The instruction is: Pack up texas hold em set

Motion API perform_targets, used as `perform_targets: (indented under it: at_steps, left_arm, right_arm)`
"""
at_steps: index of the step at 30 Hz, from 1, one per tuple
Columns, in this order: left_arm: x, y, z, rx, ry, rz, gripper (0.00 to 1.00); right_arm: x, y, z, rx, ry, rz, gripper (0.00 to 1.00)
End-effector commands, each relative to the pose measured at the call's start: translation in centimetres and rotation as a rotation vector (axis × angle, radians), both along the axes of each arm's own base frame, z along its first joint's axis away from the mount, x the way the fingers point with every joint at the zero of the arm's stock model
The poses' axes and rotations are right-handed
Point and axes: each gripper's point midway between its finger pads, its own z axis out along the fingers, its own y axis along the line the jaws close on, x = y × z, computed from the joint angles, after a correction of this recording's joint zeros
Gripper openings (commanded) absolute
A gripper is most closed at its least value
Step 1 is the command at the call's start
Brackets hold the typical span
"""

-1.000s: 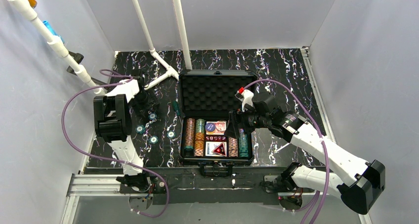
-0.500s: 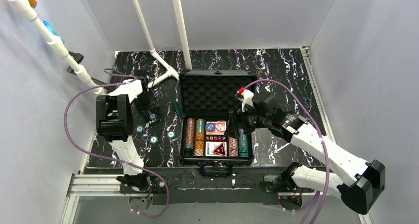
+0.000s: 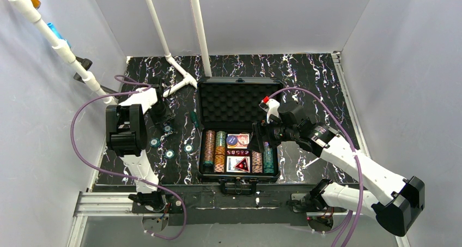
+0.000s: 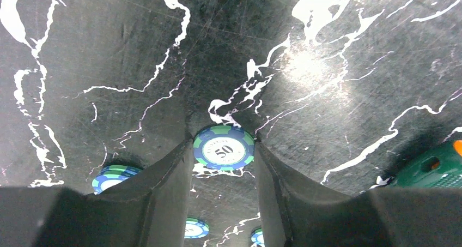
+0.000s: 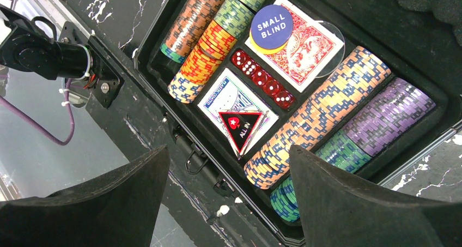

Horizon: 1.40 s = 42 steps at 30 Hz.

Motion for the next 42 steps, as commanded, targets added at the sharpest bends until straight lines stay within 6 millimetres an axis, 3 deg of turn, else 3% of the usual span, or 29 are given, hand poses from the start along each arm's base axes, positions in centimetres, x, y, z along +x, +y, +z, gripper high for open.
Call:
perform_targets:
  at_steps: [1,7,12,21,34,39,42]
  left_arm:
    - [-1.3,1.0,1.6,0.058,0.017,-0.024,0.26]
    - [-1.4,1.6,4.3,0.088,-0.030,-0.024,0.21]
    - [-2.8,2.4,5.6,0.090,-0.046,0.007,0.20]
    - [-7.3,4.4,3.7,0.004,0.011,0.105,0.18]
    - [-6.6,4.6,1.9,-0.017,0.025,0.111,0.21]
    - [-7.1,5.0,1.8,0.008,0.045,0.115,0.32]
    - [-7.3,5.3,2.1,0.024,0.048,0.121,0.45]
  right_arm:
    - [0.3,0.3,1.1,0.032,-0.028,0.004,0.87]
    - [0.4,0.5,1.2,0.037,-0.024,0.007,0.87]
    - [0.2,0.6,1.2,0.040,-0.021,0.012,0.87]
    - [0.2,0.6,1.3,0.049,-0.023,0.010,0.87]
    - [0.0,0.6,1.4,0.058,-0.017,0.007,0.87]
    - [0.0,0.6,1.4,0.059,-0.018,0.007,0.87]
    - [0.0,0.6,1.4,0.060,-0.017,0.008,0.87]
